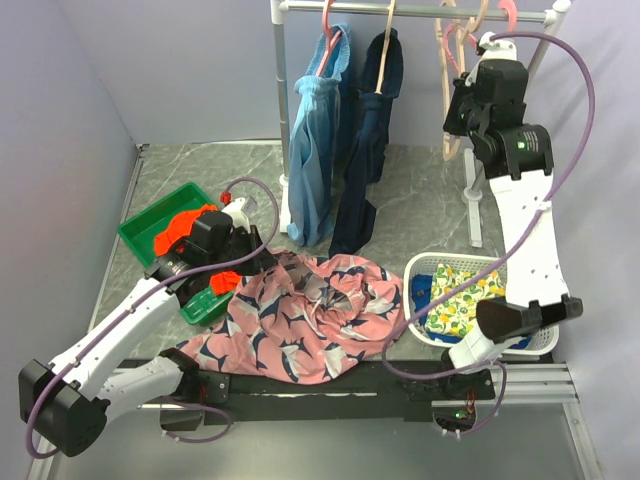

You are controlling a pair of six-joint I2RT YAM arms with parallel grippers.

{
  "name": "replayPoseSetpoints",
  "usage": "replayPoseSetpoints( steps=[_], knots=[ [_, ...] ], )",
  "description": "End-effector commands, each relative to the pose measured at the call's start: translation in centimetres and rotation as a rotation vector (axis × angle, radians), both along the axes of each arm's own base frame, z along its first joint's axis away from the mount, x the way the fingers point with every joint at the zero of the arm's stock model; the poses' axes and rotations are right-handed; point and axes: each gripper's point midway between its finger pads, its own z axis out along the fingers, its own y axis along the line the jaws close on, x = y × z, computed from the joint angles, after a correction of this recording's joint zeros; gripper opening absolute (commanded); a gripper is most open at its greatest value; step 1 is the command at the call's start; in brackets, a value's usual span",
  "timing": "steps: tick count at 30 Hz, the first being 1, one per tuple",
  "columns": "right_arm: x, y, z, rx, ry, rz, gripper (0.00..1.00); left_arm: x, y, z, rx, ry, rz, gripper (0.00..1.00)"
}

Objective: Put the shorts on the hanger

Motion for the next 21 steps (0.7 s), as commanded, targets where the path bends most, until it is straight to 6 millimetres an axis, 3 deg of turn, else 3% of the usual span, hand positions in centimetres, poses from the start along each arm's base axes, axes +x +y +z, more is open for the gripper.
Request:
replayPoseSetpoints(
  steps=[1, 7, 11, 12, 13, 14, 15, 17, 18, 19, 21],
  knots=[
    [-2.0, 0.1, 1.3, -0.009, -0.046, -0.04, 0.0, 0.3, -0.2, 1.5, -0.03, -0.055, -0.011, 0.09],
    [-5.0, 1.0, 1.5, 0.003, -0.039, -0.03, 0.0, 0.5, 0.1, 1.5, -0.017, -0.059, -0.001, 0.08],
    [-9.2, 0.5, 0.9, 0.049, -0.019, -0.078, 0.0, 0.5, 0.3, 1.1, -0.013, -0.056, 0.014, 0.03],
    [-10.2, 0.4, -1.0, 0.041, 0.037, -0.093, 0.0, 0.5, 0.4, 1.1, -0.018, -0.059, 0.023, 0.03],
    [-11.1, 0.4, -1.6, 0.05, 0.048, -0.095, 0.0, 0.6, 0.5, 1.2, -0.018, -0.067, 0.03, 0.02],
    [-13.3, 0.1, -1.1, 0.096, 0.015, -0.092, 0.0, 0.6, 0.6, 0.9, -0.014, -0.065, 0.034, 0.01],
    [-14.1, 0.7, -3.8, 0.083, 0.074, -0.061, 0.0, 0.5, 0.6, 0.9, -0.014, -0.07, 0.034, 0.01],
    [-17.0, 0.8, -4.7, 0.127, 0.077, -0.016, 0.0, 0.5, 0.8, 0.7, -0.01, -0.073, 0.039, 0.01],
    [-18.0, 1.1, -7.1, 0.121, 0.139, 0.012, 0.0, 0.6, 0.9, 0.5, -0.006, -0.075, 0.04, 0.01],
    [-19.2, 2.4, -8.1, 0.148, 0.171, 0.094, 0.0, 0.5, 0.9, 0.2, -0.005, -0.071, 0.043, 0.01],
    [-21.9, 2.7, -10.7, 0.174, 0.223, 0.143, 0.0, 0.6, 0.9, -0.1, -0.007, -0.07, 0.05, 0.01]
  ],
)
